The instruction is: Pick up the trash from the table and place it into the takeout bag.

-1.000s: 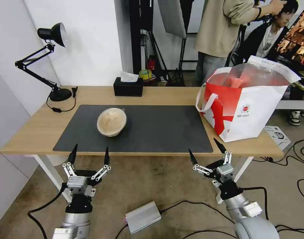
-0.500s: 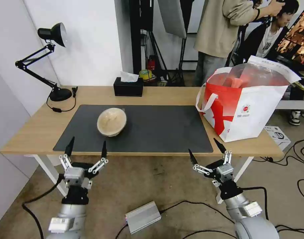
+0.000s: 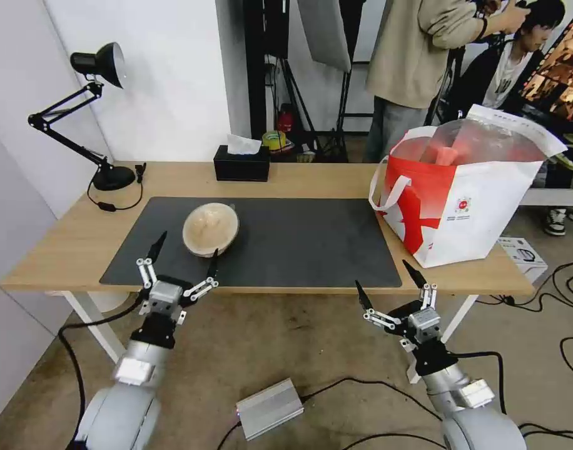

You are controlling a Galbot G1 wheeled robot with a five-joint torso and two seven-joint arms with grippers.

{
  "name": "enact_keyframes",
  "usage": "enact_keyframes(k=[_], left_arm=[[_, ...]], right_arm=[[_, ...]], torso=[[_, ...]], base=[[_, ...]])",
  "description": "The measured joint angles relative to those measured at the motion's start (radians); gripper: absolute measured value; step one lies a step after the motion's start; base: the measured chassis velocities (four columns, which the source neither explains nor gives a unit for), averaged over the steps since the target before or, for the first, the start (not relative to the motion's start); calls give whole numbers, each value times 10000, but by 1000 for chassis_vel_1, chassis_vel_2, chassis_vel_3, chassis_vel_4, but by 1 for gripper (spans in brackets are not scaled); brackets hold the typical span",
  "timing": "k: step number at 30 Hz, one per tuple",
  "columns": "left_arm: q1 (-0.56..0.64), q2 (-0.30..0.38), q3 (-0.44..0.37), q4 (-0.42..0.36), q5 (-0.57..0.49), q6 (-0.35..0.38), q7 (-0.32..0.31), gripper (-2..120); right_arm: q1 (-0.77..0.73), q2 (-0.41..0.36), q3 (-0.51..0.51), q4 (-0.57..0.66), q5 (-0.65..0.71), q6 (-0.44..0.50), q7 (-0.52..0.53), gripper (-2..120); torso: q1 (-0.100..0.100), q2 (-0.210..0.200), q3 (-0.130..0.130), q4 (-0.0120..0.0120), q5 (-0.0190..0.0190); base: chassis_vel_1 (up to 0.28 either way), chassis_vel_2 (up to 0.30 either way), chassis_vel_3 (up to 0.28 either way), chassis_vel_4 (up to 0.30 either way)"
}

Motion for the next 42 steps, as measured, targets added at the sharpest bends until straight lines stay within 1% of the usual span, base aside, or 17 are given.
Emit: enact_keyframes(k=[1, 6, 10, 11, 15, 16, 19, 20, 24, 26, 27, 29, 31, 34, 35, 37, 42], left_arm=[[0, 0, 0, 0, 0, 0, 0, 100], [-749, 505, 314, 454, 14, 397, 83, 100], [-1678, 1134, 847, 1086, 78, 603, 379, 100], [-1678, 1134, 847, 1086, 78, 603, 379, 100], [-2405, 1722, 1371, 1374, 52, 1026, 491, 100], [-2405, 1722, 1371, 1374, 52, 1026, 491, 100], [-2890, 2273, 1729, 1484, -153, 1409, 636, 100], [-2890, 2273, 1729, 1484, -153, 1409, 636, 100], [-3594, 3094, 2355, 1694, -594, 1759, 784, 100], [-3695, 3187, 2452, 1740, -634, 1775, 801, 100], [-4073, 3464, 2806, 1897, -772, 1852, 839, 100], [-4536, 3734, 3232, 2029, -965, 2038, 921, 100], [-4683, 3804, 3347, 2072, -1031, 2123, 987, 100], [-5127, 4061, 3646, 2229, -1145, 2649, 1471, 100], [-5127, 4061, 3646, 2229, -1145, 2649, 1471, 100], [-5374, 4188, 3758, 2307, -1172, 3072, 1709, 100], [-6008, 4400, 4056, 2442, -1340, 3672, 2160, 100]], right_arm=[[0, 0, 0, 0, 0, 0, 0, 100], [0, 0, 0, 2, 2, 0, 3, 100], [0, 0, 0, 2, 2, 0, 6, 100], [0, 0, 0, 2, 2, 0, 6, 100], [0, 0, 0, 2, 2, -2, 7, 100], [0, 0, 0, 2, 2, -2, 7, 100], [0, 0, 0, 3, 2, -3, 7, 100], [0, 0, 0, 3, 2, -3, 7, 100], [0, -1, 0, 2, 2, -5, 7, 100], [0, -1, 0, 3, 2, -5, 7, 100], [0, -1, 0, 3, 2, -5, 7, 100], [0, 0, 1, 2, 2, -5, 8, 100], [0, 0, 0, 3, 2, -5, 7, 100], [0, 0, 0, 3, 2, -6, 8, 100], [0, 0, 0, 3, 2, -6, 8, 100], [0, -1, 0, 3, 2, -6, 7, 100], [0, 0, 0, 2, 3, -7, 7, 100]], torso=[[0, 0, 0, 0, 0], [1, -1, 0, 0, -1], [0, -1, 0, 0, -1], [0, -1, 0, 0, -1], [0, 0, 0, 1, -1], [0, 0, 0, 1, -1], [0, -1, 0, 0, 0], [0, -1, 0, 0, 0], [0, 0, 0, 1, 0], [0, -1, 0, 1, 0], [0, -1, 0, 1, 0], [0, 0, 0, 0, 0], [0, -1, 0, 0, 0], [0, 0, -1, -1, 0], [0, 0, -1, -1, 0], [0, -1, -1, 2, -1], [0, -1, -1, 0, 1]], base=[[0, 0, 0, 0], [0, 0, 0, 0], [0, 0, 0, 0], [0, 0, 0, 0], [0, 0, 0, 0], [0, 0, 0, 0], [0, 0, 0, 0], [0, 0, 0, 0], [0, 0, 0, 0], [0, 0, 0, 0], [0, 0, 0, 0], [0, 0, 0, 0], [0, 0, 0, 0], [0, 0, 0, 0], [0, 0, 0, 0], [0, 0, 0, 0], [0, 0, 0, 0]])
